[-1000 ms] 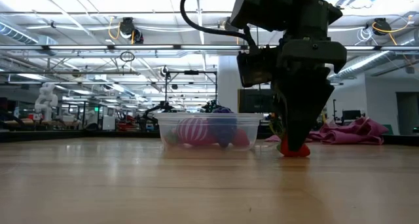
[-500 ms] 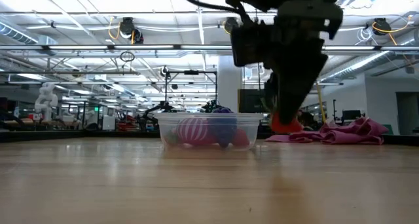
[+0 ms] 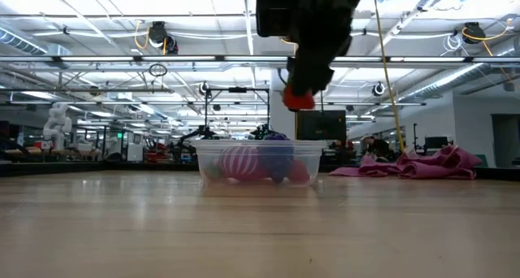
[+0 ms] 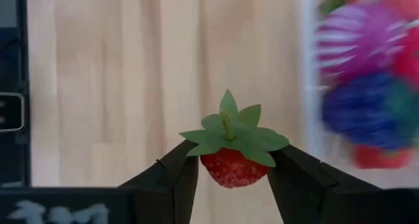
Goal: Pick and placing Produce into tupperware
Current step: Put the red strawberry fruit into the transparent container
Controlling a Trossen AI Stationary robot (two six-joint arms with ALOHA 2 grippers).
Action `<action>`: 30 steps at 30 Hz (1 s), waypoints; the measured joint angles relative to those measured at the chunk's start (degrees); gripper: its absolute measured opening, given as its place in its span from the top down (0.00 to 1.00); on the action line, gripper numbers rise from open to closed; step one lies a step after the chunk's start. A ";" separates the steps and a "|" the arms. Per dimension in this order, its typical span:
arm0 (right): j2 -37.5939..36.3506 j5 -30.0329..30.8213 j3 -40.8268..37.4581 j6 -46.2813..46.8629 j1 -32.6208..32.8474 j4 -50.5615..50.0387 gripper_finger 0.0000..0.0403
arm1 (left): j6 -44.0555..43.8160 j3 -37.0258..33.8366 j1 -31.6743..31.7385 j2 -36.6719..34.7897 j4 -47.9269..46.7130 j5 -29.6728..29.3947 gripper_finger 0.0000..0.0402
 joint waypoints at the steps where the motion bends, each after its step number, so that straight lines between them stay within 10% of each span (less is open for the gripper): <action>1: 0.00 0.11 0.51 -0.82 -0.75 -0.49 0.61 | 0.21 0.00 0.00 0.00 -0.01 0.00 0.32; 30: -0.04 0.35 -4.07 -6.50 -10.97 0.99 0.61 | 1.90 0.00 0.00 0.00 0.03 -0.07 0.32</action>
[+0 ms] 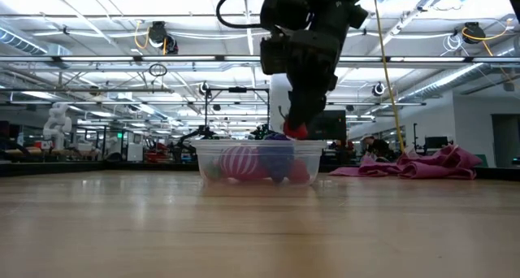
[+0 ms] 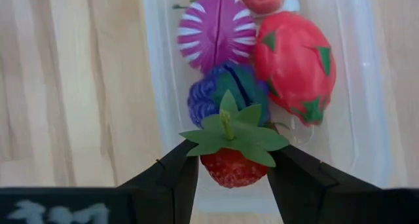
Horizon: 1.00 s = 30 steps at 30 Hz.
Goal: Pick and placing Produce into tupperware
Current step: Put the red strawberry fruit into the transparent container
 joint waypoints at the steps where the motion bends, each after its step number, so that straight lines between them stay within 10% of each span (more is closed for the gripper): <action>1: 0.00 0.02 -0.29 0.00 -0.02 0.54 0.61 | 0.00 0.00 0.00 0.00 0.00 0.00 0.32; 30: 0.02 0.22 -3.49 -1.47 -0.59 5.77 0.49 | -0.13 0.00 0.00 0.00 0.06 -0.04 0.32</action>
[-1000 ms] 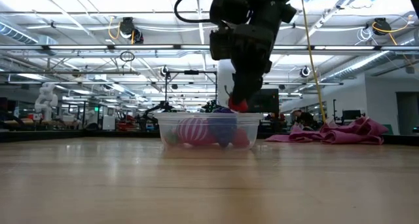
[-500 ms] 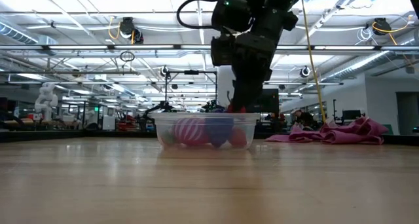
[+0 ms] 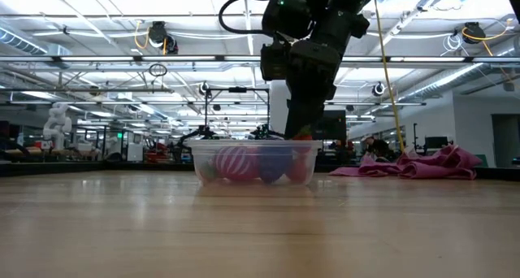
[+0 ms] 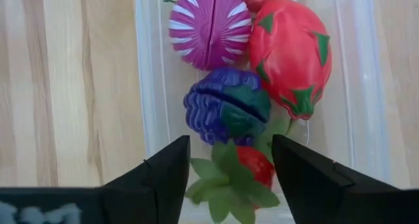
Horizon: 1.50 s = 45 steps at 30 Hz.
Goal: Pick and placing Produce into tupperware
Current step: Put the red strawberry fruit into the transparent container, then put the pink peach into the transparent container
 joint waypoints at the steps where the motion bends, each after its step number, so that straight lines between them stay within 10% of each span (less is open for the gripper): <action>1: 0.00 0.00 0.00 -0.02 0.00 0.00 0.48 | 0.00 0.00 0.00 0.00 -0.01 0.00 0.32; 25: 0.04 -0.38 15.63 -1.88 1.74 -19.65 0.44 | 0.02 0.00 0.00 0.00 0.35 0.00 0.32; 36: -0.48 -3.72 17.84 14.46 15.85 -38.14 0.44 | -0.04 0.00 -0.02 0.00 0.35 0.04 0.32; 45: -0.49 -3.63 17.81 29.51 28.62 -33.66 0.44 | -0.13 0.00 -0.02 0.02 0.37 0.04 0.32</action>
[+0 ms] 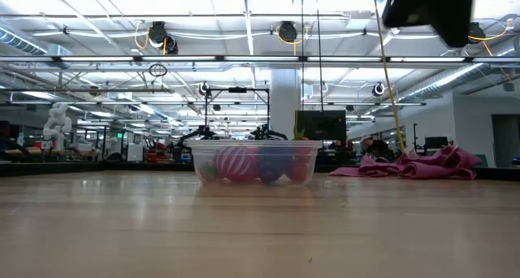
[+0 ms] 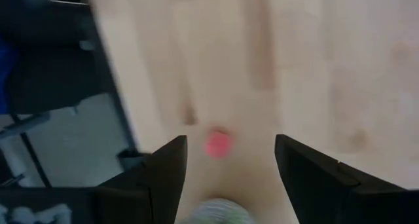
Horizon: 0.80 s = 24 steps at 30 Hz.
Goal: Pick and placing Produce into tupperware
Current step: Put the pink peach into the transparent container
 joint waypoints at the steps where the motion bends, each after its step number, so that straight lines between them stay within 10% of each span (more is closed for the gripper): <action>1: 0.00 0.00 0.00 1.27 1.13 1.22 0.44 | -0.08 0.00 0.00 -0.01 0.00 0.00 0.32; 24: 0.28 2.95 -11.89 16.93 11.25 15.70 0.44 | -3.16 -0.02 0.00 0.00 0.09 0.09 0.32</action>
